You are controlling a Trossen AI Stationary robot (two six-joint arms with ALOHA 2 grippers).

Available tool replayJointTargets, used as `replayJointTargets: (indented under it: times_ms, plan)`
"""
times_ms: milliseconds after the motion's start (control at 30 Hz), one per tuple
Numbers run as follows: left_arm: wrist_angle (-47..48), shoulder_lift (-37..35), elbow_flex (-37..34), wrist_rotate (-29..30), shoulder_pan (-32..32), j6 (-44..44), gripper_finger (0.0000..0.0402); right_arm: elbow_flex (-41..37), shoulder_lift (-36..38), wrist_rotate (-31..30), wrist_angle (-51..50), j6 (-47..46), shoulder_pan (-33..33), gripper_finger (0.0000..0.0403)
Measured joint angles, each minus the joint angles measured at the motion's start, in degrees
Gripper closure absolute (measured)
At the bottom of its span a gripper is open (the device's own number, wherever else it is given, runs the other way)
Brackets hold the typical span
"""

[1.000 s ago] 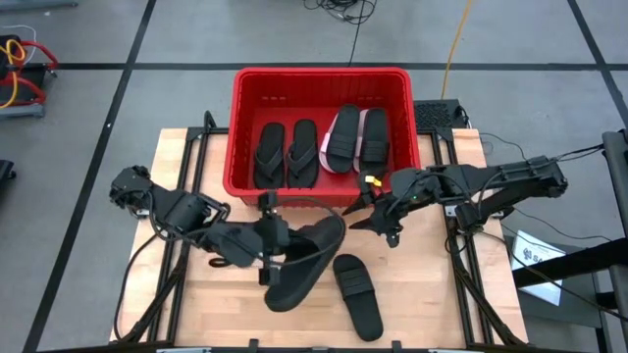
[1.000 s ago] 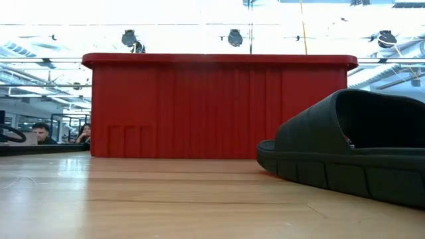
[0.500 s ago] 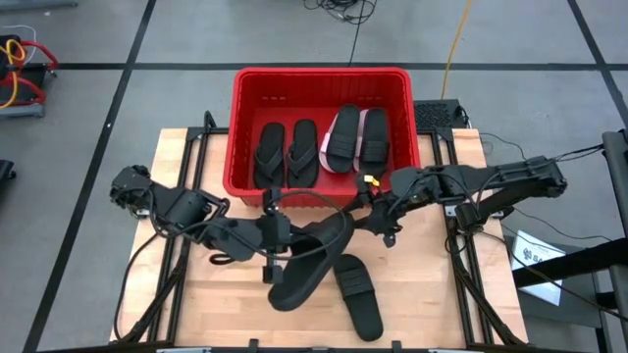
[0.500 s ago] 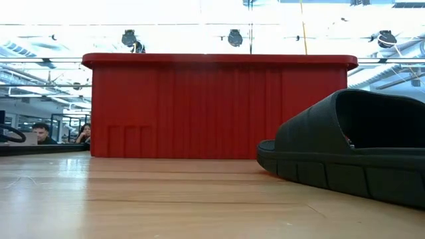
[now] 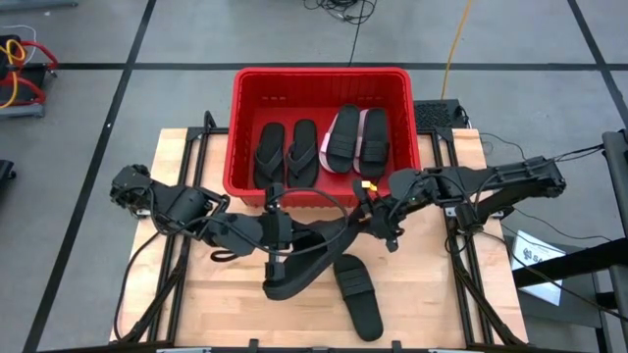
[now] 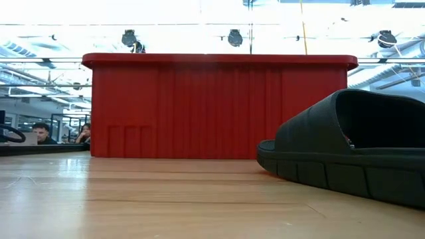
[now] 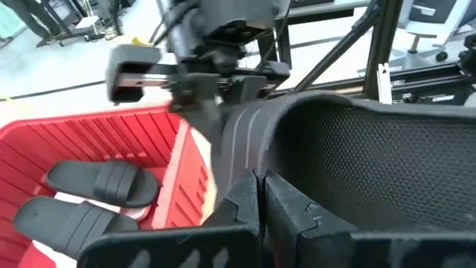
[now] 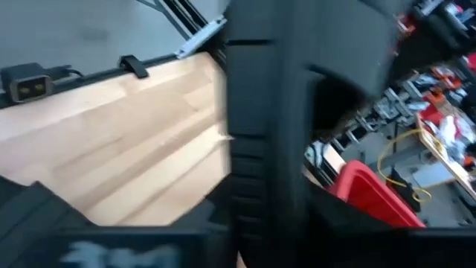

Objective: Pick and place slides into bin
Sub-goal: Put the black slide into the red bin

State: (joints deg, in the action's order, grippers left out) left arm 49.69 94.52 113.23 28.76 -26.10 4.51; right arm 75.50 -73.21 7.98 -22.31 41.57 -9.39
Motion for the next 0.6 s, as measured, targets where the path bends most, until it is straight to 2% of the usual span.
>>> replayJointTargets:
  times_ms: [67, 200, 400, 600]
  plan:
    - [0.08, -0.10, 0.00, 0.00, 0.26, -0.09, 0.0401, -0.02, 0.09, 0.29, -0.19, 0.12, -0.10, 0.0367]
    - [0.39, -0.13, 0.00, -0.46, 1.18, 1.83, 0.0398, -0.02, 0.13, 0.10, -0.36, 0.09, -0.01, 0.0368]
    - [0.29, -0.13, 0.00, -3.17, 2.54, 5.42, 0.0372, -0.02, 0.15, -0.31, -0.93, -0.13, -0.02, 0.0368]
    - [0.12, -0.11, -0.11, -3.70, 3.69, 6.51, 0.0325, -0.02, 0.96, -4.19, -2.23, -0.16, 0.38, 0.0368]
